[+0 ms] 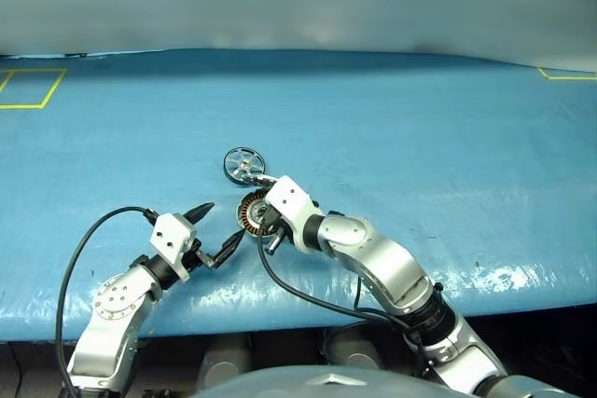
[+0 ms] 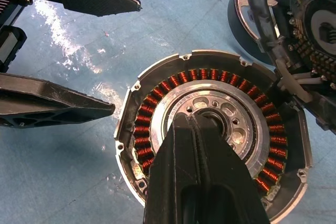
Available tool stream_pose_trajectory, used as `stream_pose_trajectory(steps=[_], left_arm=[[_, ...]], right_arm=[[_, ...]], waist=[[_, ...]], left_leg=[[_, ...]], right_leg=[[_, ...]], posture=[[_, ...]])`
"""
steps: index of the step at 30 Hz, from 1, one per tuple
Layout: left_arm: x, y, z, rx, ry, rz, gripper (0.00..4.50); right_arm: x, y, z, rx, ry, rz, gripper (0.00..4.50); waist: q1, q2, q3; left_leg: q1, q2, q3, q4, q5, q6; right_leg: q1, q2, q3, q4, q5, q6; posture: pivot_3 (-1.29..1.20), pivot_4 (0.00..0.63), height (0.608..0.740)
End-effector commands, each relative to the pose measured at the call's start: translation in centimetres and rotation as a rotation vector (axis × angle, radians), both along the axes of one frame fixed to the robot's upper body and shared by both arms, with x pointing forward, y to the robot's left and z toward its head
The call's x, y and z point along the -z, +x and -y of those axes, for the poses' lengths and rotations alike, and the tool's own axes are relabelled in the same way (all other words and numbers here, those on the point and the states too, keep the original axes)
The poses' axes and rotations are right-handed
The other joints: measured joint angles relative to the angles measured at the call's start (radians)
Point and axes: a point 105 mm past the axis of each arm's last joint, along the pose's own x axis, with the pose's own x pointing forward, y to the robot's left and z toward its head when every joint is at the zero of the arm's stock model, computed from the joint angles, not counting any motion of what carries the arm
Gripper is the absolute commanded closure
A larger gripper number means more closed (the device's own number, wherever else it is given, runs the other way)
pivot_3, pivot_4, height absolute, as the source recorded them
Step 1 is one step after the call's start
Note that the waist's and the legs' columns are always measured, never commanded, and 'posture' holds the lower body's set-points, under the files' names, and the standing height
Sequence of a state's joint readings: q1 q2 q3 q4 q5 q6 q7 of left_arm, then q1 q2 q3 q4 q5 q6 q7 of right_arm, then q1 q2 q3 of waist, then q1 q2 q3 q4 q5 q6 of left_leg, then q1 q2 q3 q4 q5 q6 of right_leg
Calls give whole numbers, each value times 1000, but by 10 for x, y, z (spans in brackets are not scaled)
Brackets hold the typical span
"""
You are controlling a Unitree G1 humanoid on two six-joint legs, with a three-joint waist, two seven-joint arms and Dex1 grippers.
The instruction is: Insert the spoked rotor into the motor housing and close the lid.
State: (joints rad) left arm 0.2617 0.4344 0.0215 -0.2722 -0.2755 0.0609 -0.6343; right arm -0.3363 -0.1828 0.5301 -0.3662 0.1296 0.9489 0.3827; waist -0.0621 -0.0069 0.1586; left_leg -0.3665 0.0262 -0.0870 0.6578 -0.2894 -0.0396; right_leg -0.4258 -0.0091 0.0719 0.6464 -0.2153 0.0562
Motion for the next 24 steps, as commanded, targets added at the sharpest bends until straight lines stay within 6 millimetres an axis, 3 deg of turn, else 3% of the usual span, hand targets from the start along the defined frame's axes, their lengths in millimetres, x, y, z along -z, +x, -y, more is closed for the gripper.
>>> stream_pose_trajectory(steps=[1, 12, 24], left_arm=[[-1, 1, 1, 6, 7, 7, 0], [0, 1, 1, 5, 5, 7, 0], [0, 3, 3, 8, 2, 11, 0]], right_arm=[[-10, 7, 5, 45, 36, 35, 4476], [-22, -5, -3, -40, 100, 17, 4476], [-18, 5, -1, 20, 110, 18, 4476]], waist=[[0, 0, 0], [-2, 0, 0], [-3, 0, 0]], left_leg=[[0, 0, 0, 0, 0, 0], [0, 0, 0, 0, 0, 0], [0, 0, 0, 0, 0, 0]], right_leg=[[0, 0, 0, 0, 0, 0], [0, 0, 0, 0, 0, 0], [0, 0, 0, 0, 0, 0]], posture=[[0, 150, 740], [0, 150, 740], [0, 150, 740]])
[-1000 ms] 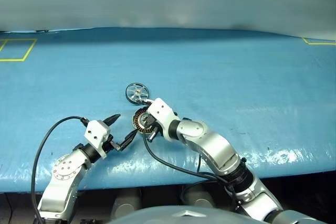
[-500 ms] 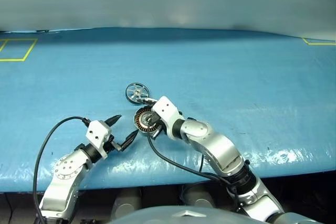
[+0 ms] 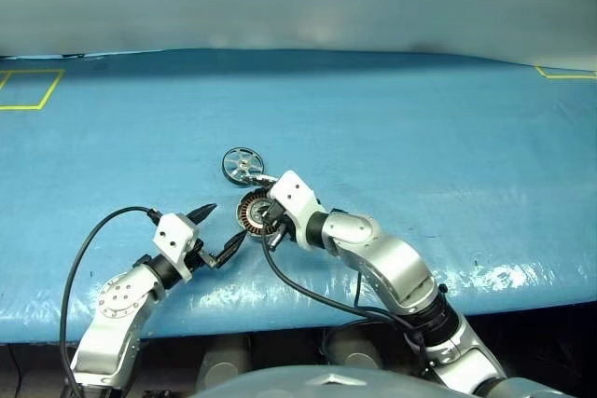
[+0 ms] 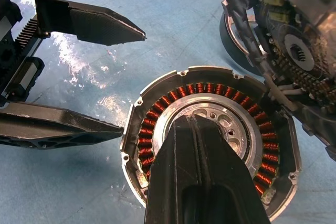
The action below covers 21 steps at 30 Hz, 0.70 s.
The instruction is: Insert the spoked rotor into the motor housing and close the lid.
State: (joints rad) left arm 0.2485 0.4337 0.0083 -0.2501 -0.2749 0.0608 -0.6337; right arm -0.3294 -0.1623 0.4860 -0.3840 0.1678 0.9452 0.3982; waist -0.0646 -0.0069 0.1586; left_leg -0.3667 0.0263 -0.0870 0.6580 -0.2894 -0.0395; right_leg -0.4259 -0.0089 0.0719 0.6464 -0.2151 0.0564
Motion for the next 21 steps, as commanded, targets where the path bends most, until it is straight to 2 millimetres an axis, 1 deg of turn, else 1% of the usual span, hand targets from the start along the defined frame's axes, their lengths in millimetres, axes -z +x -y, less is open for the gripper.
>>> stream_pose_trajectory(steps=[1, 11, 17, 21], left_arm=[[-4, 1, 1, 2, 5, 23, 0], [-4, 0, 0, -3, 7, 24, 0], [-4, 0, 0, -3, 8, 23, 0], [-4, 0, 0, -2, 10, 22, 0]], right_arm=[[-7, 6, 1, 31, 37, 28, 4476], [0, 14, 4, 77, 29, 23, 4476], [6, 12, 4, 73, 15, 8, 4476], [6, 8, 2, 56, 17, 3, 4476]], waist=[[0, 0, 0], [-1, 0, 0], [0, 0, 0], [0, 0, 0]], left_leg=[[0, 0, 0, 0, 0, 0], [0, 0, 0, 0, 0, 0], [0, 0, 0, 0, 0, 0], [0, 0, 0, 0, 0, 0]], right_leg=[[0, 0, 0, 0, 0, 0], [0, 0, 0, 0, 0, 0], [0, 0, 0, 0, 0, 0], [0, 0, 0, 0, 0, 0]], posture=[[0, 150, 740], [0, 150, 740], [0, 150, 740], [0, 150, 740]])
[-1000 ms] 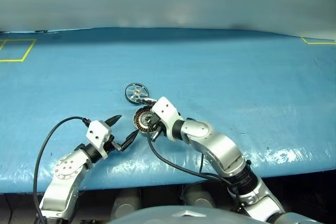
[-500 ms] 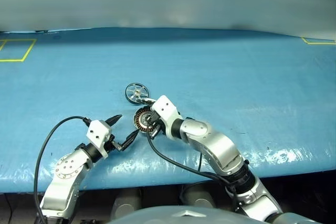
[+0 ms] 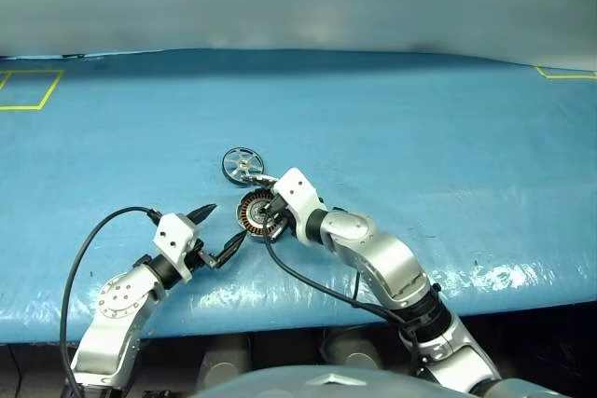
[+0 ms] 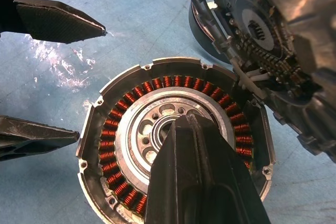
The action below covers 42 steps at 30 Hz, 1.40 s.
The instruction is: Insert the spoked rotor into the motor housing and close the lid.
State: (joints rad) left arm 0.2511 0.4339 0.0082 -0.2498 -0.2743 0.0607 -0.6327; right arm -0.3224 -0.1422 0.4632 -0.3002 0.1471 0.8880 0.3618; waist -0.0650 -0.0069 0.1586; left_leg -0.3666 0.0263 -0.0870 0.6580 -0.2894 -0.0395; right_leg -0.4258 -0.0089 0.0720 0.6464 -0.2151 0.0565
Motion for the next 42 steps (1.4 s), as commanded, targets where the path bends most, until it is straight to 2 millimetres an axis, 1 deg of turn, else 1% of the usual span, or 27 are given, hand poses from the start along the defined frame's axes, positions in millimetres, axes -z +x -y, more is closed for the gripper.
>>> stream_pose_trajectory(steps=[1, 9, 14, 17, 20, 23, 25, 28, 31, 34, 37, 40, 42], left_arm=[[-4, 0, 0, 0, 10, 25, 0], [-6, 1, -2, 1, 15, 26, 0], [-7, 0, -6, -5, 22, 27, 0], [-7, 0, -7, -5, 27, 24, 0], [-8, 0, -7, -5, 27, 25, 0], [-10, 0, -8, -12, 22, 28, 0], [-14, -1, -10, -24, 14, 38, 0], [-24, 1, -21, -77, 13, 43, 0], [-30, 1, -31, -104, 47, 13, 0], [-43, 4, -41, -131, 59, 27, 0], [-53, 11, -49, -148, 94, 40, 0], [-66, 24, -52, -146, 132, 61, 0], [-70, 32, -53, -120, 162, 31, 0]], right_arm=[[-5, -7, -5, -32, 20, 7, 4476], [-5, -12, -6, -59, 8, 8, 4476], [-18, -17, -10, -87, 51, 22, 4476], [-26, -12, -12, -69, 79, 48, 4476], [-30, -8, -12, -44, 87, 69, 4476], [-32, -8, -12, -43, 93, 72, 4476], [-34, -11, -11, -56, 94, 70, 4476], [-40, -17, -8, -81, 108, 71, 4476], [-42, -22, -1, -85, 112, 72, 4476], [-42, -27, 7, -82, 114, 64, 4476], [-41, -31, 11, -87, 115, 56, 4476], [-40, -39, 13, -126, 118, 51, 4476], [-40, -42, 13, -134, 120, 47, 4476]], waist=[[0, 0, 0], [0, 0, 0], [0, 0, 0], [0, 0, 0], [0, 0, 0], [0, 0, 0], [0, 0, 0], [0, 0, 0], [0, 0, 0], [0, 0, 0], [2, 0, 0], [4, -1, 0], [3, -1, 0]], left_leg=[[0, 0, 0, 0, 0, 0], [0, 0, 0, 0, 0, 0], [0, 0, 0, 0, 0, 0], [0, 0, 0, 0, 0, 0], [0, 0, 0, 0, 0, 0], [0, 0, 0, 0, 0, 0], [0, 0, 0, 0, 0, 0], [-1, 0, 0, 0, 0, 0], [-1, 0, -1, 0, 0, 0], [-1, 0, 0, 0, 0, 0], [-1, 0, 0, 0, 0, 0], [-1, 0, -1, 0, 0, 0], [-1, 0, -1, 0, 0, 0]], right_leg=[[0, 0, 0, 0, 0, 0], [0, 0, 0, 0, 0, 0], [0, 0, 0, 0, 0, 0], [0, 0, 0, 0, 0, 0], [0, 0, 0, 0, 0, 0], [0, 0, 0, 0, 0, 0], [0, 0, 0, 0, 0, 0], [-1, 0, 0, 0, 0, 0], [-1, 0, 0, 0, 0, 0], [-1, 0, 0, 0, 0, 0], [-1, 0, 0, 0, 0, 0], [-1, 0, -1, 0, 0, 0], [0, 0, -1, 0, 0, 0]], posture=[[0, 150, 740], [0, 150, 740], [0, 150, 740], [0, 150, 740], [0, 150, 740], [0, 150, 740], [0, 150, 740], [0, 150, 740], [0, 150, 740], [0, 150, 740], [0, 150, 740], [0, 150, 740], [0, 150, 740]])
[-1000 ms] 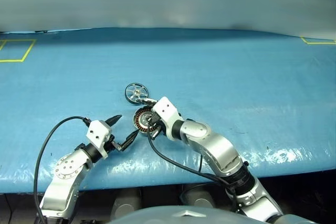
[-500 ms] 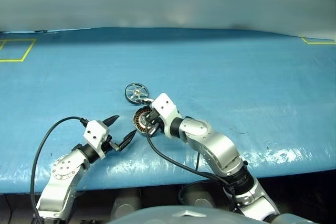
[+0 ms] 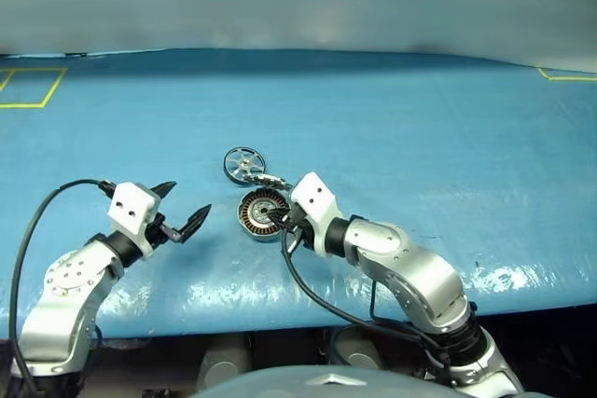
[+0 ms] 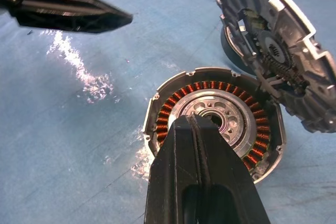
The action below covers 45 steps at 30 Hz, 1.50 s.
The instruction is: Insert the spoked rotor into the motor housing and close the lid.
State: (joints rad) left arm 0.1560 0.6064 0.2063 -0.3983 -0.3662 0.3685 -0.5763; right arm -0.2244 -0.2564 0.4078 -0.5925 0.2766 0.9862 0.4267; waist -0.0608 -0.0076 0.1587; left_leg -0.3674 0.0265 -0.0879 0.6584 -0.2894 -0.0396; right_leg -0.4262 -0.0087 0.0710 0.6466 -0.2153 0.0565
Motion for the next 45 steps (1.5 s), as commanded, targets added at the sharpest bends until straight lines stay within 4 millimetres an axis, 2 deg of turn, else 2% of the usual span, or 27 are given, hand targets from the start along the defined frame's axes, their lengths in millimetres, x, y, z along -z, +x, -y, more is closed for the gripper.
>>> stream_pose_trajectory(steps=[1, 5, 7, 9, 16, 21, 33, 40, 43, 45], left_arm=[[-18, 12, -3, 38, 38, -18, 0], [-26, 28, -10, 92, 121, -66, 0], [-33, 39, -9, 173, 169, -94, 0], [-38, 52, -8, 244, 225, -135, 0], [-42, 85, 8, 435, 349, -220, 0], [-43, 101, 20, 511, 417, -219, 0], [-53, 126, 58, 707, 567, -129, 0], [-43, 129, 62, 777, 621, -129, 0], [-38, 129, 62, 799, 634, -149, 593], [-37, 128, 62, 812, 648, -154, 1259]], right_arm=[[-13, -7, -3, -37, 47, 36, 4476], [-10, -8, -1, -18, 41, 30, 4476], [-9, -9, 1, -3, 50, 24, 4476], [-9, -11, 4, 5, 60, 26, 4476], [-9, -10, 13, 34, 103, 58, 4476], [-6, -9, 19, 81, 102, 57, 4476], [-3, -8, 21, 128, 111, 56, 4476], [-2, -7, 22, 157, 167, 63, 4476], [1, -7, 24, 165, 162, 68, 4500], [2, -7, 24, 172, 164, 67, 4500]], waist=[[-1, 0, 0], [-8, 0, 0], [-10, 0, 0], [10, -4, 2], [3, -3, 2], [-5, -3, 2], [-1, -4, 2], [-5, -4, 2], [-4, -4, 2], [-4, -4, 2]], left_leg=[[0, 0, 0, 0, 0, 0], [0, 0, 0, 0, 0, 0], [0, 0, 1, -1, 0, 0], [-2, 0, -3, -1, 0, 0], [-4, -1, -2, 0, 0, -1], [-5, -1, -2, 0, 0, 0], [-8, -1, -3, 5, 0, 0], [-8, -2, -3, 5, -1, 1], [-8, -2, -3, 6, -1, 1], [-8, -2, -3, 6, -1, 1]], right_leg=[[0, 0, 0, 0, 0, 0], [0, 0, 0, 0, 0, 0], [-1, 0, 0, 0, 0, 0], [-2, 0, -2, 0, -1, -1], [-2, 0, -2, -2, 0, 0], [-3, 0, -2, -1, 3, -5], [-3, 0, -2, 0, 4, -4], [-3, 0, -2, 0, 4, -4], [-3, 0, -2, 0, 4, -4], [-3, 0, -2, 1, 4, -4]], posture=[[0, 150, 740], [0, 150, 740], [0, 150, 740], [0, 150, 740], [0, 150, 740], [0, 150, 740], [0, 150, 740], [0, 150, 740], [0, 150, 740], [0, 150, 740]])
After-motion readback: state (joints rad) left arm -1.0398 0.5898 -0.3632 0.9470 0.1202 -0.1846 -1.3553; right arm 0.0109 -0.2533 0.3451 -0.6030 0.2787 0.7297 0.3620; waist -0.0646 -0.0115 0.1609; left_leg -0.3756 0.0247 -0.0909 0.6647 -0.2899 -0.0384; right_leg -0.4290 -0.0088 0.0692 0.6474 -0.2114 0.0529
